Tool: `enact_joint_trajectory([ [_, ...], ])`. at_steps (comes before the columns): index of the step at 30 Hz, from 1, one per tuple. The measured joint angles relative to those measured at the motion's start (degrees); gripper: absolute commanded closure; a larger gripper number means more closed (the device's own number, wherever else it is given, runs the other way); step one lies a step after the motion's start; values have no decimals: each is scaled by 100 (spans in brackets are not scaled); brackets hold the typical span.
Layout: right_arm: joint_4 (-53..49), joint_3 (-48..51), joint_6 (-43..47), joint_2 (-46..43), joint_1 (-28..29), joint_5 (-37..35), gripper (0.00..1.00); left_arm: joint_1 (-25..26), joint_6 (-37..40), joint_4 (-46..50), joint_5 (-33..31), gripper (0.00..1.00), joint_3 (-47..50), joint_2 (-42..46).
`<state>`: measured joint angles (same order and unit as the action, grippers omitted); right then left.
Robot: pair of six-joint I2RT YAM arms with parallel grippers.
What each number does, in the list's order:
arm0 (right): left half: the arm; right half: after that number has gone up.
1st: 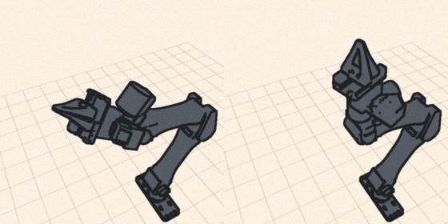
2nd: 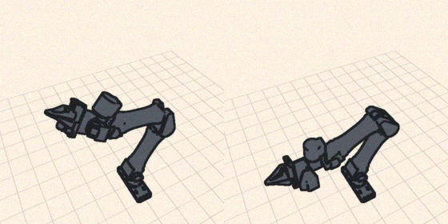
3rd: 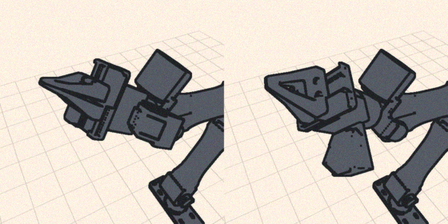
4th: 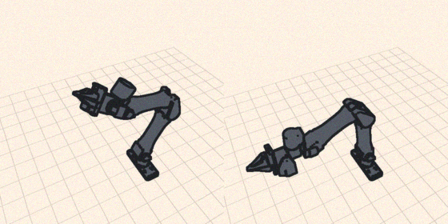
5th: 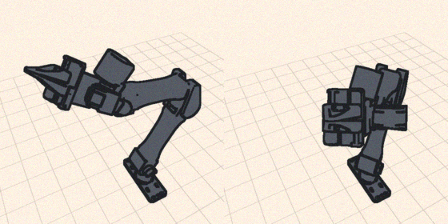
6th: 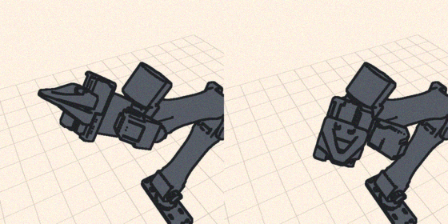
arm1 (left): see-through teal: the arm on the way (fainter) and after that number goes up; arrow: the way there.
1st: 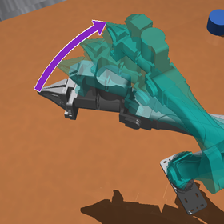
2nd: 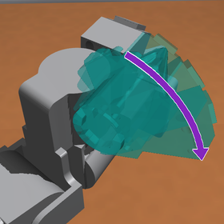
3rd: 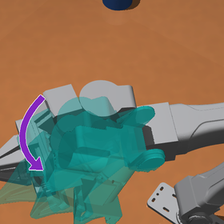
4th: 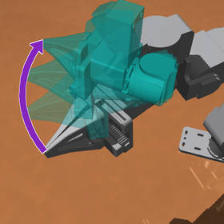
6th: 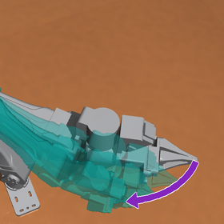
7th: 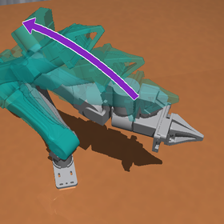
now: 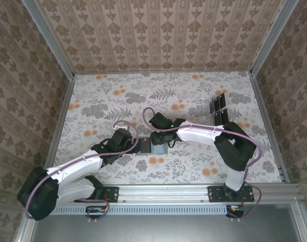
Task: Put the credit cards into the card holder
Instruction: Close the card holder at the center of the table.
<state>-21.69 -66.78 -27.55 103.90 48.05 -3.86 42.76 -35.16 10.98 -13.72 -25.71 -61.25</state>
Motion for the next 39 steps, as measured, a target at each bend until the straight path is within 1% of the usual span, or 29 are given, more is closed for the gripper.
enact_joint_trajectory([
  [8, 7, 24, -2, 227, 0, 0, 55, 0, -9, -31, 20, 0, 101, 26],
  [15, 42, 79, -11, 192, 0, 57, 54, 0, -7, -149, 68, 0, 138, 13],
  [18, 44, 181, -70, -57, 0, 105, 54, -2, -2, -264, 140, 0, 138, -85],
  [22, 52, 345, -138, -629, 0, 81, 53, -4, 15, -466, 262, 0, 138, -291],
  [28, 94, 859, -376, -1368, -61, -192, 50, -9, 92, -907, 522, 0, 131, -625],
  [33, 177, 1410, -592, -1427, -258, -302, 50, -9, 175, -1331, 782, 0, 116, -977],
  [39, 348, 1554, -721, -1237, -372, -326, 54, -9, 197, -1633, 949, 0, 31, -1335],
])
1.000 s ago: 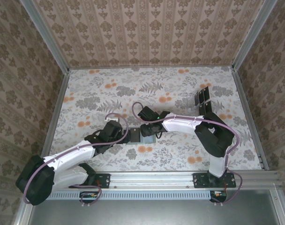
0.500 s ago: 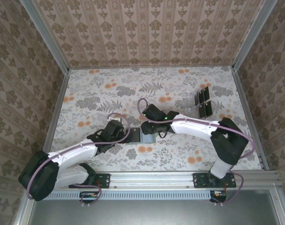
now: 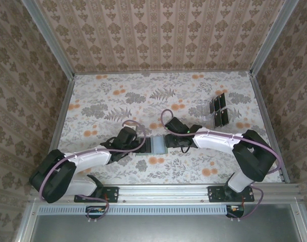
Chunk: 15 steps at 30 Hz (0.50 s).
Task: Put the credit cards into the card holder
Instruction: Close the card holder at the center of the table.
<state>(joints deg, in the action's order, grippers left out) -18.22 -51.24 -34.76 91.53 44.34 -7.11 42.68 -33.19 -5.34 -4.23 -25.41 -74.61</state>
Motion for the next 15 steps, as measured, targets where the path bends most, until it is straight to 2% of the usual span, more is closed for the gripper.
enact_joint_trajectory([
  [3, 160, 2, -22, 109, -24, 4, 60, 0, 0, -160, 26, 0, -31, -111],
  [9, 417, 59, -66, 323, -90, 57, 84, 0, 4, -352, 85, 0, -66, -345],
  [15, 584, 181, -116, 337, -133, 175, 95, 0, 2, -505, 105, 0, -136, -507],
])
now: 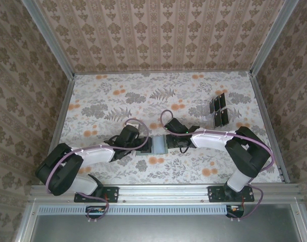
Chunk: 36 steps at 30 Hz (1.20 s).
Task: Put the credit cards into the card holder
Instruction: Close the card holder at the center of the table.
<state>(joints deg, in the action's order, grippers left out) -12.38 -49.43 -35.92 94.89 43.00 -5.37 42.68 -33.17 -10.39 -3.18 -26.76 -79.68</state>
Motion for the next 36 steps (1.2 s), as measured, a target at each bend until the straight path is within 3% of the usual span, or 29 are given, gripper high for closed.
enact_joint_trajectory([
  [4, 74, 44, -15, 0, -13, 52, 100, 0, 0, -101, 11, 0, -2, -50],
  [16, 352, 131, -55, 87, -50, 295, 100, 79, -28, -579, 369, 0, -2, -87],
  [28, 632, 168, -125, 168, -127, 461, 100, 446, -240, -704, 343, 0, 2, 1021],
  [36, 796, 223, -203, 184, -278, 706, 100, 876, -393, -1102, 345, 0, -140, 363],
])
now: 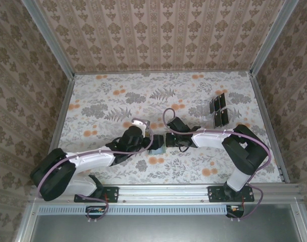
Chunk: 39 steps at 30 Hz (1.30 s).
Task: Put the credit cards into the card holder
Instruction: Close the card holder at the center of the table.
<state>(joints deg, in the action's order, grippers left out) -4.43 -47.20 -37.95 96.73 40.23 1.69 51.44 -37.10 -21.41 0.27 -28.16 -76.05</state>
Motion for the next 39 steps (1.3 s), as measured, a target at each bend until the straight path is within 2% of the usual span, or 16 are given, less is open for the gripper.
enact_joint_trajectory([
  [1, 31, 15, -4, 0, -31, 48, 95, 59, -22, -44, 0, 0, -44, -109],
  [4, 153, 101, -96, -22, -114, 153, 68, 229, -68, -223, -9, 0, -151, -341],
  [5, 212, 149, -114, -72, -151, 208, 64, 280, -87, -293, -20, 0, -179, -413],
  [11, 94, 570, -129, -763, -595, 177, 58, 481, -227, -719, -170, 0, -227, -848],
  [15, -96, 737, -129, -1344, -817, 155, 58, 516, -339, -896, -304, 0, -223, -1147],
  [22, -328, 881, -133, -2114, -837, 190, 60, 501, -433, -1034, -463, 0, -223, -1257],
  [27, -339, 892, -229, -2280, -776, 417, 70, 328, -424, -728, -461, 0, -225, -892],
  [33, -354, 706, -387, -2260, -92, 527, 85, -96, -361, -122, -452, 0, -269, -131],
  [39, -328, 402, -577, -2236, 627, 514, 91, -538, -297, 575, -457, 0, -269, 468],
])
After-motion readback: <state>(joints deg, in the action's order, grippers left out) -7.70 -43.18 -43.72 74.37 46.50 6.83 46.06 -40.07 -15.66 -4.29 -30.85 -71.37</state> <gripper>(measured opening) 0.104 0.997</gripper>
